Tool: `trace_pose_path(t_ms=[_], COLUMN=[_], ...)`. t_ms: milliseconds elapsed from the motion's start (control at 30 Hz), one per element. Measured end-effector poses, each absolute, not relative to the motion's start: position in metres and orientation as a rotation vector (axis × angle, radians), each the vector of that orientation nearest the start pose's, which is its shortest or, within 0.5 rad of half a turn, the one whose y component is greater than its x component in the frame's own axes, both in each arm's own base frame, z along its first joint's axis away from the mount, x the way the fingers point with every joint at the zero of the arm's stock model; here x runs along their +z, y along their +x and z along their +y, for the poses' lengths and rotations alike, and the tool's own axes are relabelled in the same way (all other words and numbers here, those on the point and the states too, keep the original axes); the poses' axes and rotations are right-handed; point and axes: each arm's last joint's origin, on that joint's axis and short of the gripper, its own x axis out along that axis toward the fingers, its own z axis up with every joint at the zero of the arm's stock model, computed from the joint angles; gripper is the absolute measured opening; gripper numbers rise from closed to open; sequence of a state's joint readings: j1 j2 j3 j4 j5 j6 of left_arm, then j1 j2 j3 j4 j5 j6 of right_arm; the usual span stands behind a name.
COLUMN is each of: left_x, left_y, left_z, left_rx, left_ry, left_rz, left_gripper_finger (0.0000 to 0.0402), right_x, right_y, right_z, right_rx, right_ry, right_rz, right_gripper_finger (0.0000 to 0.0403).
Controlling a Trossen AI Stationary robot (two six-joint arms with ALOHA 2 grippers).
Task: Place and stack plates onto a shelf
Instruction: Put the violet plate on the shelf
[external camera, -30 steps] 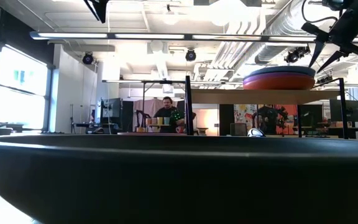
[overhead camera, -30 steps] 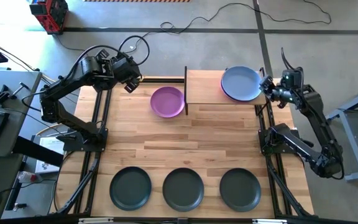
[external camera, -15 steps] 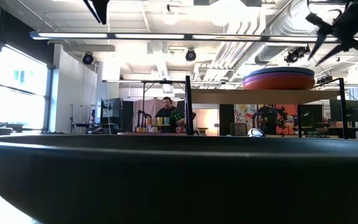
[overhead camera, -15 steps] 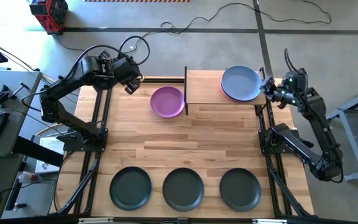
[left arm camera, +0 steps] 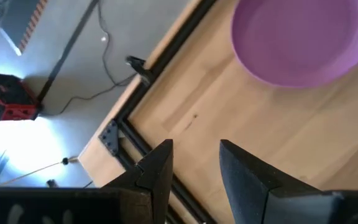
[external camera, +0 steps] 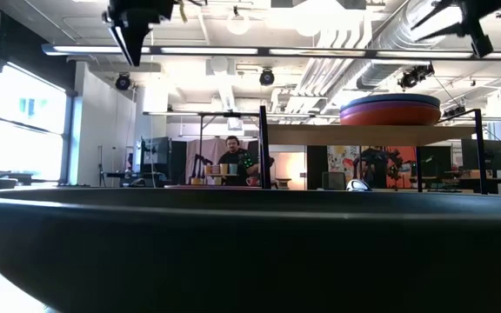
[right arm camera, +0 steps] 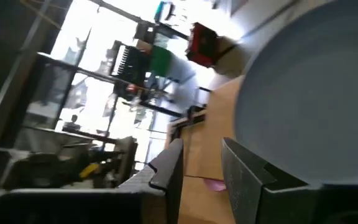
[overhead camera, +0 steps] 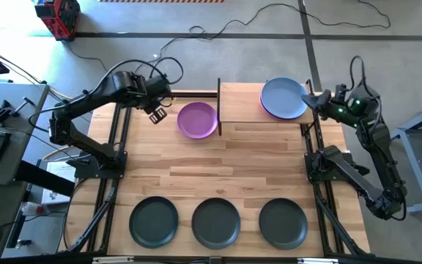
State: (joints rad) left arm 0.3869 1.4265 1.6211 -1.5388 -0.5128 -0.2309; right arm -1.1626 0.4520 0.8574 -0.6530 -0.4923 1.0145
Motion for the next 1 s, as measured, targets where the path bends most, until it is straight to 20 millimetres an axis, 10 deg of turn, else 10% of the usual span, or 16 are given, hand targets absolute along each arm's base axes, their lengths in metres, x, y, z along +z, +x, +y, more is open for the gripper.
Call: trace_pose_path(t_ms=[400, 1000], left_x=[0.346, 0.276], left_y=[0.229, 0.241], left_z=[0.107, 0.109], left_rx=[0.829, 0.529], left_ry=[-0.131, 0.012], left_rz=[1.227, 1.295], left_gripper_finger=[0.0119, 0.012], right_x=[0.385, 0.386], right_y=[0.043, 0.044], right_z=[-0.055, -0.053], right_rx=[-0.488, -0.415], right_ry=[0.889, 0.91], right_rz=[-0.428, -0.401], right_gripper_finger=[0.0092, 0.0092])
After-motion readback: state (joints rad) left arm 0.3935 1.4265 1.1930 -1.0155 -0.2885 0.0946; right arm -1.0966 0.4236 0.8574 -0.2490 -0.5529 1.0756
